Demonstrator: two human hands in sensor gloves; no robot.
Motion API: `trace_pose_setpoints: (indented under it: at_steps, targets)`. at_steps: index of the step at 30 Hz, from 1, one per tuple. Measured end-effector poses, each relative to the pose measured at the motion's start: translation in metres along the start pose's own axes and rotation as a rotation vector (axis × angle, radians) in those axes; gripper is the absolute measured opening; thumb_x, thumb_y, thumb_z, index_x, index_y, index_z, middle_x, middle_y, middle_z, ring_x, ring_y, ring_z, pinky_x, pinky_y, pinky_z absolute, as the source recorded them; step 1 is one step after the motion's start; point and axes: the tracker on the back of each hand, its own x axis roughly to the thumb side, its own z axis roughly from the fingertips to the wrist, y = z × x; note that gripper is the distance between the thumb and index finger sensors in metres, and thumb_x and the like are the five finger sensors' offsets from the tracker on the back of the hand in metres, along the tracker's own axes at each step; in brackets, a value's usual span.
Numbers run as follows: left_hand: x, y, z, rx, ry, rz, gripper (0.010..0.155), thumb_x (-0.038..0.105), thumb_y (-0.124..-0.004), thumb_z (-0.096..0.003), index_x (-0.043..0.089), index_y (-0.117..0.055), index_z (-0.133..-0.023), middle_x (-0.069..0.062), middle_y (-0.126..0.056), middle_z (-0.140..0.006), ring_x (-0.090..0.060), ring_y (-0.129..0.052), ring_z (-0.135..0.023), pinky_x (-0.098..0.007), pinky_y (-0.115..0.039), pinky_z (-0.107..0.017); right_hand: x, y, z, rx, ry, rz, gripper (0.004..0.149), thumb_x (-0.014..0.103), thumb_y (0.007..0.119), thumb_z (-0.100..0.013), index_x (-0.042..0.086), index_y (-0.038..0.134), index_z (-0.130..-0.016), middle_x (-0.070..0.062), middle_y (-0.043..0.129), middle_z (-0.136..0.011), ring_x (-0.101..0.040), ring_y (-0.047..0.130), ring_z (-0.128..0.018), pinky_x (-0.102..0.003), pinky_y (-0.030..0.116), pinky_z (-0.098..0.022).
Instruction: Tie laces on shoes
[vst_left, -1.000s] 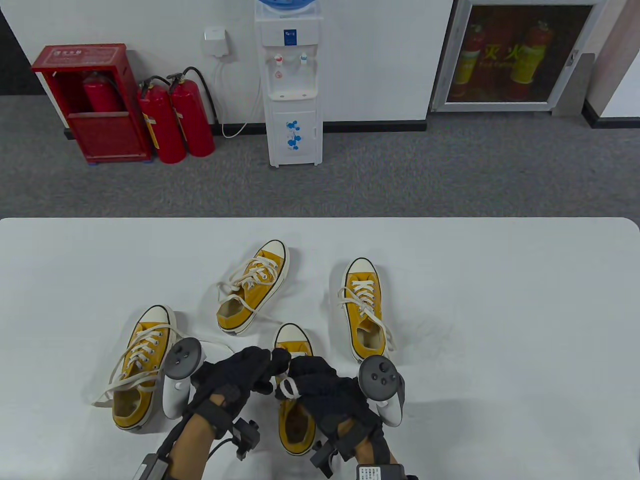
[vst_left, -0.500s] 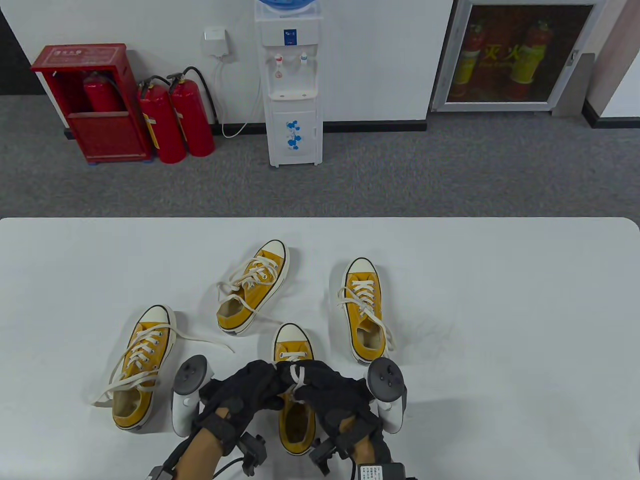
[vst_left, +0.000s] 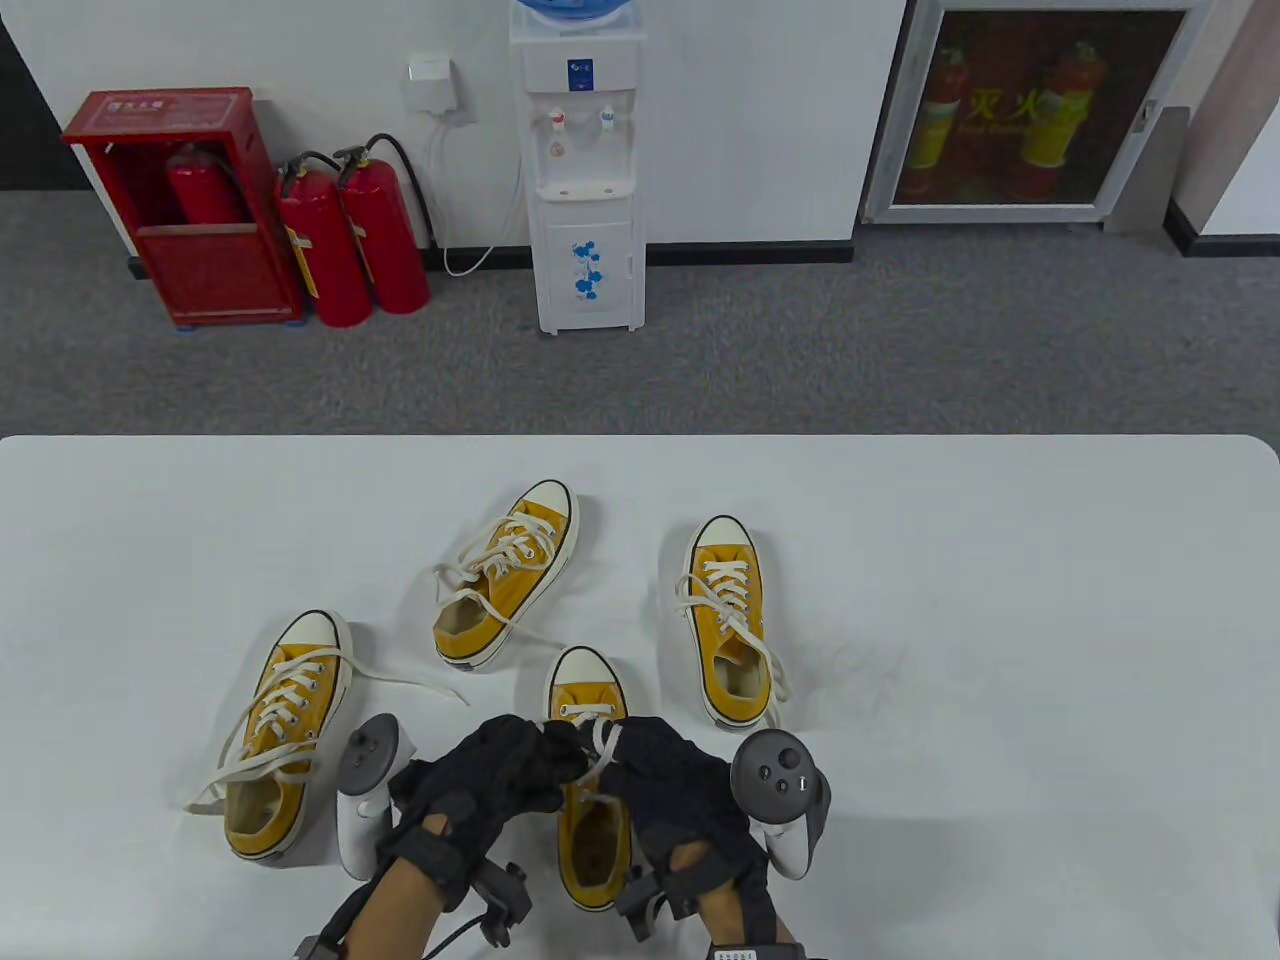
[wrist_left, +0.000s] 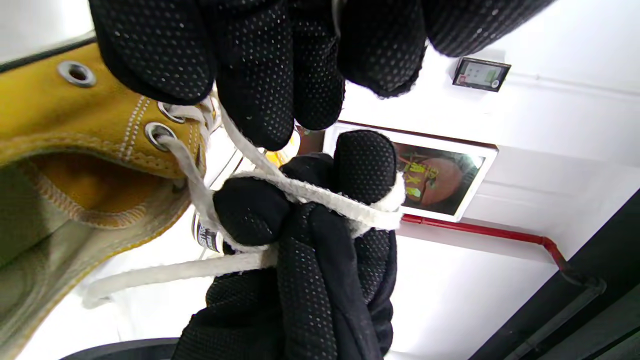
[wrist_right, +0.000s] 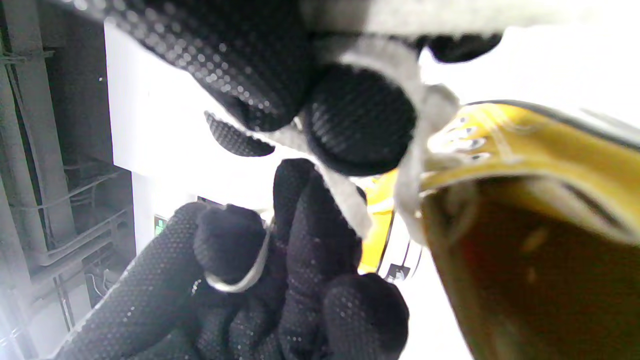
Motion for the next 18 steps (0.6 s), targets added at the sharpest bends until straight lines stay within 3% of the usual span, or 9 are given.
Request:
trace_pose_setpoints:
  at_steps: [7, 10, 14, 18]
  targets:
    - [0.001, 0.002, 0.001, 0.018, 0.001, -0.022, 0.039, 0.052, -0.068, -0.0519, 0.022, -0.082, -0.073, -0.008, -0.088, -0.097, -0.031, -0.101, -0.077, -0.056, -0.079, -0.057, 0.002, -0.004, 0.002, -0.036, 0.029, -0.012, 0.036, 0.022, 0.088, -0.041, 0.022, 0.095, -0.076, -0.001, 0.090, -0.082, -0.020, 0.088, -0.063, -0.068, 0.038, -0.069]
    - [0.000, 0.005, 0.001, 0.027, 0.008, -0.061, 0.039, 0.052, -0.068, -0.0520, 0.023, -0.082, -0.073, -0.007, -0.088, -0.096, -0.031, -0.101, -0.075, -0.056, -0.079, -0.057, 0.004, -0.008, 0.003, -0.051, 0.047, 0.002, 0.035, 0.025, 0.090, -0.040, 0.025, 0.096, -0.075, 0.001, 0.093, -0.080, -0.027, 0.076, -0.080, -0.067, 0.027, -0.070]
    - [0.001, 0.004, 0.001, 0.027, 0.013, -0.066, 0.039, 0.052, -0.069, -0.0518, 0.022, -0.083, -0.072, -0.007, -0.090, -0.094, -0.032, -0.102, -0.073, -0.056, -0.079, -0.056, 0.003, -0.012, 0.003, -0.040, 0.048, -0.032, 0.036, 0.025, 0.089, -0.041, 0.021, 0.095, -0.076, -0.003, 0.093, -0.079, -0.028, 0.078, -0.078, -0.068, 0.031, -0.070]
    - [0.004, 0.005, 0.002, 0.042, 0.011, -0.150, 0.039, 0.052, -0.069, -0.0513, 0.023, -0.085, -0.071, -0.005, -0.093, -0.090, -0.031, -0.104, -0.069, -0.056, -0.079, -0.056, 0.000, -0.015, 0.002, -0.032, 0.064, -0.055, 0.039, 0.028, 0.090, -0.040, 0.018, 0.094, -0.078, -0.007, 0.095, -0.074, -0.028, 0.086, -0.066, -0.066, 0.043, -0.068]
